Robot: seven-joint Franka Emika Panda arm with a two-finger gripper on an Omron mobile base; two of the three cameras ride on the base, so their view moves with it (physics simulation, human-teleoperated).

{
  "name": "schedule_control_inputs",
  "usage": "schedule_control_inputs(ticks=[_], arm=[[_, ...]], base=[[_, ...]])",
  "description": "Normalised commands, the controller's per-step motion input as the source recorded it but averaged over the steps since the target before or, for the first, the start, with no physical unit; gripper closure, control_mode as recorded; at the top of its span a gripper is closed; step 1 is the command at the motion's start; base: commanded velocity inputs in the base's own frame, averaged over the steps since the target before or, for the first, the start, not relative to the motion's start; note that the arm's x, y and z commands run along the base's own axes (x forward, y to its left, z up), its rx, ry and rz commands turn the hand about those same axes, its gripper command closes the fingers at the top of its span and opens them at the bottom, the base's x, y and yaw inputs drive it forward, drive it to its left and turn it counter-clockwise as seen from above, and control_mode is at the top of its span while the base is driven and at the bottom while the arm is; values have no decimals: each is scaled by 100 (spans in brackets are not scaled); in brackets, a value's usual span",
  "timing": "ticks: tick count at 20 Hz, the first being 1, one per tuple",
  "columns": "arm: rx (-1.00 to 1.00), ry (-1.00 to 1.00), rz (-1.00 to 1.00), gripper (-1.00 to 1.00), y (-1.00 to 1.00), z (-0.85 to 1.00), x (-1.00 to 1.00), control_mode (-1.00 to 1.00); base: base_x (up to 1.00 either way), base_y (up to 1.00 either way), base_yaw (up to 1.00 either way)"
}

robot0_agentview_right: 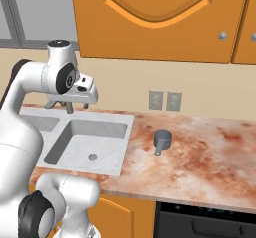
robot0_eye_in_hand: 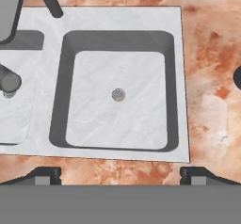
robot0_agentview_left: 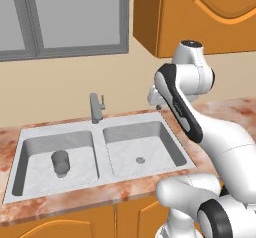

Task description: Move any existing items from the left basin to the right basin for drying. Then move the measuring cup from the counter to the left basin of the sink for washing.

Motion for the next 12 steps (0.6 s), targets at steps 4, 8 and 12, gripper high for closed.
schedule_control_inputs(ticks=[4,8,12], arm=[[0,2,0,-100,34,0,-25,-100],[0,4,0,-100,52,-1,-14,-100],[-1,7,0,-100,62,-6,-6,-100]], base=[[0,0,0],[0,0,0],[0,0,0]])
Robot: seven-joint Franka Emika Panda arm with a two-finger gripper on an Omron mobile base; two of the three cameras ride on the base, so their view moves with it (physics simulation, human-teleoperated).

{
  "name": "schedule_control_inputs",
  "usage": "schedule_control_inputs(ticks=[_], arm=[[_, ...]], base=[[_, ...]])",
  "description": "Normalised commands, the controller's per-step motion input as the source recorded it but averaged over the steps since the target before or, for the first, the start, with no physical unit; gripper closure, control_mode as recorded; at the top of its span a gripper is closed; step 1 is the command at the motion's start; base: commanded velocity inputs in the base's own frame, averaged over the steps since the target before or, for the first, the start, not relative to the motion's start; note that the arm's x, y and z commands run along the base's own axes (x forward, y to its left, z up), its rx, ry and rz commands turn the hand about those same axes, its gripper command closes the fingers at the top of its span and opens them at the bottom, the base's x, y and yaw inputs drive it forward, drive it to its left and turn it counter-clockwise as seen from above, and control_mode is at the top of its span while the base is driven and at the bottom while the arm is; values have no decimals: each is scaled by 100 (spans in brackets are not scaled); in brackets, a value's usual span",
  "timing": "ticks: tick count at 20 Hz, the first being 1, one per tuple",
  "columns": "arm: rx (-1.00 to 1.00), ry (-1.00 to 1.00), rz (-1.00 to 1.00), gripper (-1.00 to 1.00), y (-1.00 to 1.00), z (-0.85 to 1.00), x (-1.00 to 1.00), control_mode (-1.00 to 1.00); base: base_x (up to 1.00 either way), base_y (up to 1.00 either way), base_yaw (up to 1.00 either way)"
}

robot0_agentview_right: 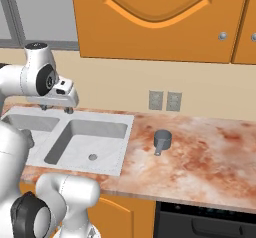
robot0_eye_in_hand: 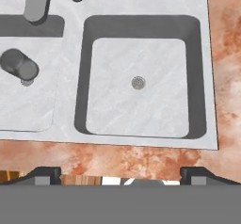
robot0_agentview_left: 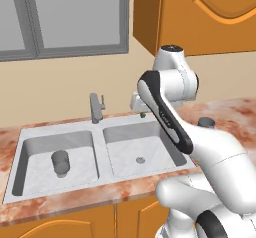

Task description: Move any existing items from the left basin to the right basin for drying. Then move the measuring cup from the counter to the left basin of the sink for washing.

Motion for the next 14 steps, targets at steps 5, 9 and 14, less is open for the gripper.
schedule_control_inputs(ticks=[5,9,14], arm=[[-8,7,-1,-100,66,-16,-1,-100],[-19,1,-4,-100,62,-31,0,-100],[-14,2,-5,-100,37,-42,0,-100]], base=[[0,0,0],[0,0,0],[0,0,0]])
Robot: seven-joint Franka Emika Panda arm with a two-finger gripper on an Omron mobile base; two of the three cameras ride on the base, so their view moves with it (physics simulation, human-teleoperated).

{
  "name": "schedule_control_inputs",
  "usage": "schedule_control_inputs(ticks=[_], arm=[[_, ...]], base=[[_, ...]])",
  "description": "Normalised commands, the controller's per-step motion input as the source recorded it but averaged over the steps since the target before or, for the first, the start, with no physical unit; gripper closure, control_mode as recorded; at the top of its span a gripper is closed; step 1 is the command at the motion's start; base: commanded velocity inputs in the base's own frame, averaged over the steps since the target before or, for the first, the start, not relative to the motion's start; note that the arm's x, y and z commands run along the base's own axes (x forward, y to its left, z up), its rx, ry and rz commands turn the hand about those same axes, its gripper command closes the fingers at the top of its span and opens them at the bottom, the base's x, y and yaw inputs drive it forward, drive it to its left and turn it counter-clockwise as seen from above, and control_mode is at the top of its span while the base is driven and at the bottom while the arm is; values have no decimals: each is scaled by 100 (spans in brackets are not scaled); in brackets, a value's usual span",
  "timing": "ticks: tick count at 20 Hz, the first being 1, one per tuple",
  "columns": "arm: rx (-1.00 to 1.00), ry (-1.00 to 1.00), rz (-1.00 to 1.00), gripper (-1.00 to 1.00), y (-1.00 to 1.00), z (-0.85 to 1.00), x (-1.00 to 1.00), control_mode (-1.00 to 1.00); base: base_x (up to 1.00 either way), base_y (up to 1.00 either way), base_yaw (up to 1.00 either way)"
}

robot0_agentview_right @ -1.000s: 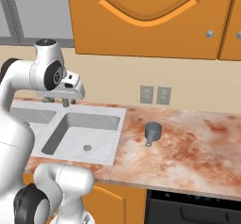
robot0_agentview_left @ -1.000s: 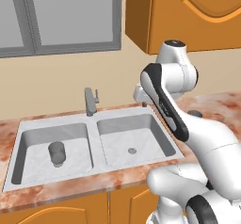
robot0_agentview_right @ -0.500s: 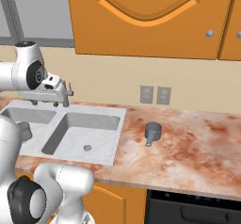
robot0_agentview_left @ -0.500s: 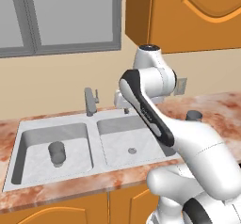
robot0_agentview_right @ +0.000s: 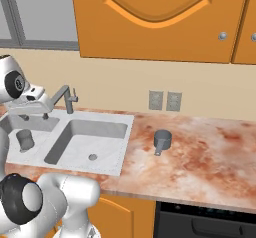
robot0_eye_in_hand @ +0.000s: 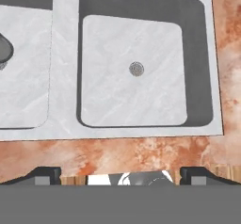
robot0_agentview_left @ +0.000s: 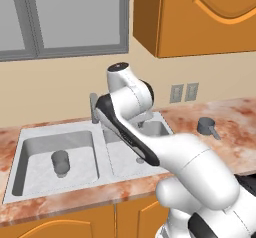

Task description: Move any existing items from the left basin to the right basin for drying. Then move the measuring cup from the counter to the left basin of the sink for washing.

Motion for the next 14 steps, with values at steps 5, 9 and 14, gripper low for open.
schedule_control_inputs(ticks=[5,9,14], arm=[[-8,5,-7,-100,34,-40,0,-100],[-3,4,-8,-100,45,-31,0,-100],[0,4,-6,-100,51,-29,0,-100]], base=[[0,0,0],[0,0,0],[0,0,0]])
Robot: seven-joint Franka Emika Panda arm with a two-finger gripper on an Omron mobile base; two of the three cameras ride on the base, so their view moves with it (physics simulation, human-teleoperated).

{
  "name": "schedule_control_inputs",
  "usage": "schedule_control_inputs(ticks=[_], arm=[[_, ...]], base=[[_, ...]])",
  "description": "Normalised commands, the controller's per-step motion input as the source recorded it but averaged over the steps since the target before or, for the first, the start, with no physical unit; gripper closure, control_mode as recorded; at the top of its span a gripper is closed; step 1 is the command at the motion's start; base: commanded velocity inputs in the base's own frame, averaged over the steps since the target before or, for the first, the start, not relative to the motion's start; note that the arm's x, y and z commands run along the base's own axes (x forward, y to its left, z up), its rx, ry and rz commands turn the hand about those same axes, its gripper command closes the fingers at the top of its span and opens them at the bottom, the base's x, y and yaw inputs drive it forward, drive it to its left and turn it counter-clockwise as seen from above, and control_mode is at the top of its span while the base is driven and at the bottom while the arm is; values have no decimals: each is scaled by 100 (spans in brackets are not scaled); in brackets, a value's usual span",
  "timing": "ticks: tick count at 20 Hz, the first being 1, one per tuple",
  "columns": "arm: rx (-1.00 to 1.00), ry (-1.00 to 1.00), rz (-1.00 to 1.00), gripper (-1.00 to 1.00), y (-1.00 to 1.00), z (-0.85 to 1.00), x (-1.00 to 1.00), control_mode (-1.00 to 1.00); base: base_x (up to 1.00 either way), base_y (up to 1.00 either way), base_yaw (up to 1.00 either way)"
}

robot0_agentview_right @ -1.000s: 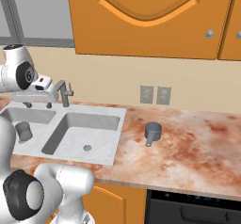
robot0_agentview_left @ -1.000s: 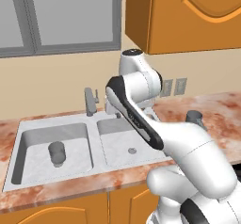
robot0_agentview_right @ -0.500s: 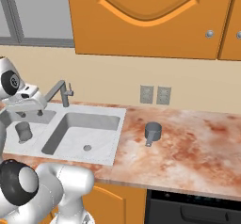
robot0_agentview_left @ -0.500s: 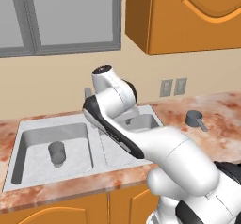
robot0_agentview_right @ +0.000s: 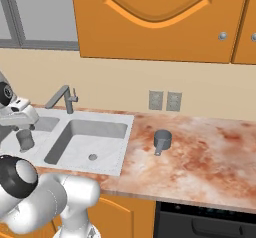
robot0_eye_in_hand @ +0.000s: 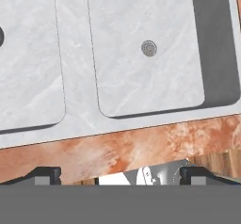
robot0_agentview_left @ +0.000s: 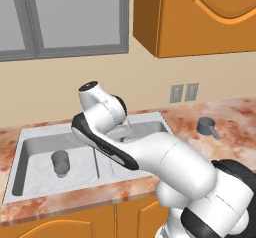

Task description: Move any existing items from the left basin to the right basin for drying. Then move the measuring cup from the counter to the left basin of the sink for washing.

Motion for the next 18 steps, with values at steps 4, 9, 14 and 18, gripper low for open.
schedule_control_inputs(ticks=[4,9,14,18], arm=[[0,5,-6,-100,52,-28,0,-100],[0,4,-5,-100,48,-26,6,-100],[-2,3,-4,-100,43,-23,13,-100],[-2,0,-4,-100,31,-22,20,-100]], base=[[0,0,0],[0,0,0],[0,0,0],[0,0,0]])
